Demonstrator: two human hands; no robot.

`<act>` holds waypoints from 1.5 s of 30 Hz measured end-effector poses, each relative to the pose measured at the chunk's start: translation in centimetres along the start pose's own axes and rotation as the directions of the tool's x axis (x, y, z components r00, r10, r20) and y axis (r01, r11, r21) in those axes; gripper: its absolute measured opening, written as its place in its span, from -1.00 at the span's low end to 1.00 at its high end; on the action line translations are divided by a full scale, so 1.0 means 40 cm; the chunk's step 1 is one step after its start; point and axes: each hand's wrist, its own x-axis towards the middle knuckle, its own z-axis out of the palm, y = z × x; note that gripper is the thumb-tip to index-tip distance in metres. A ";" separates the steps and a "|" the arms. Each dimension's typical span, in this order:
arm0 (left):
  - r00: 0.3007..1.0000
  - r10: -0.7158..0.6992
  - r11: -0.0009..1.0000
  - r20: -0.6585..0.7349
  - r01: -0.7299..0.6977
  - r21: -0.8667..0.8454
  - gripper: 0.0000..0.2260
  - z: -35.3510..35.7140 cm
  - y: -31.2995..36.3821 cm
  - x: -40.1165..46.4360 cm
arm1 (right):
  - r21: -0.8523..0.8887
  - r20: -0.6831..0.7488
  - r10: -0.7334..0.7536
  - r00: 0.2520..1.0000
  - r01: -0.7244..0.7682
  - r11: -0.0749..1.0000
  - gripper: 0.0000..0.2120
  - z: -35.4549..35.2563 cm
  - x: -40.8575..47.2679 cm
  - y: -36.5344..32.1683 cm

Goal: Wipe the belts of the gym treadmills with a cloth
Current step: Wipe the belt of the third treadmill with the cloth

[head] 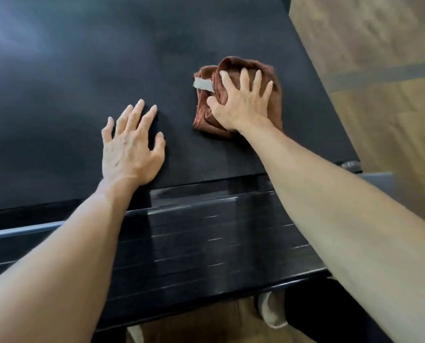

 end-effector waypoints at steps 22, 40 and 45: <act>1.000 -0.024 1.000 -0.015 0.024 0.005 -0.37 0.001 0.014 0.007 | 0.041 -0.051 -0.141 0.989 0.143 0.989 -0.17 0.010 -0.147 0.091; 1.000 -0.017 0.999 -0.007 0.017 0.041 -0.35 -0.001 0.014 0.009 | 0.035 -0.048 -0.058 0.997 0.059 0.998 -0.19 -0.001 -0.088 0.106; 1.000 -0.018 0.999 -0.007 0.018 0.040 -0.38 -0.003 0.016 0.005 | -0.007 -0.010 0.298 0.955 -0.298 0.955 -0.08 0.018 -0.205 0.170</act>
